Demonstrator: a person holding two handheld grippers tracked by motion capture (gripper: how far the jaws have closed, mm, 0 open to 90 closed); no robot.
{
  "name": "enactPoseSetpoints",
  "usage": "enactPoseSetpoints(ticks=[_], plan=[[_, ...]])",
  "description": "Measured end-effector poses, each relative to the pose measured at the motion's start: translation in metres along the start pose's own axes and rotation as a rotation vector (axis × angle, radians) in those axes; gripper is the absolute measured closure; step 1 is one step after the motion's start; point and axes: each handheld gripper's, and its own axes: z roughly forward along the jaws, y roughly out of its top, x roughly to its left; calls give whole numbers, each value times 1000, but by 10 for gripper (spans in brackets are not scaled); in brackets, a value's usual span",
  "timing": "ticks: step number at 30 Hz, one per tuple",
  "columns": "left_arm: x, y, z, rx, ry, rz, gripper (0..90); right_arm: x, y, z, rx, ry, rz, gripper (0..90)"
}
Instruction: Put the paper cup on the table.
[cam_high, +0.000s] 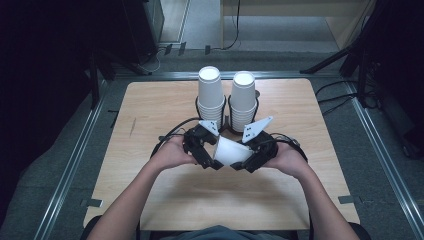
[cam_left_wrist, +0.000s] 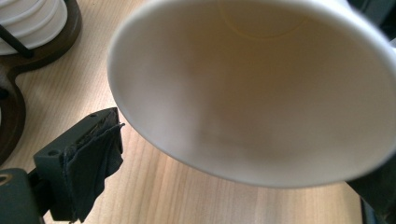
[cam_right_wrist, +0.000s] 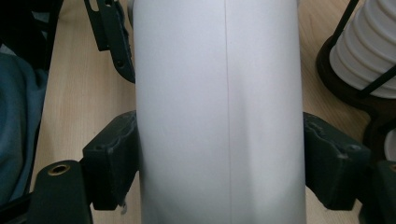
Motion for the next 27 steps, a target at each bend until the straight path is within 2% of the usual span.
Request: enactPoseSetpoints(ticks=[2,7,11,15,20,24,26,27], plan=[[0,-2,-1,-13,8,-5,0,-1,0,-1,-6,9,1,207],[1,-6,-5,-58,-4,-28,0,-2,-2,-5,-34,25,19,205],[1,-9,-9,-102,-22,-52,0,-3,-2,-8,-60,21,26,204],[-1,-10,-12,-166,-54,-75,0,-3,-3,-12,-92,24,30,204],[-3,-8,-11,-199,-64,-66,0,-1,-3,-13,-133,34,25,204],[-6,-5,-10,-236,-91,-74,0,0,-1,-11,-149,46,20,203],[-6,-3,-10,-249,-92,-71,0,1,1,-9,-149,51,12,202],[-7,-3,-11,-256,-93,-70,34,3,2,-7,-152,58,5,202]])
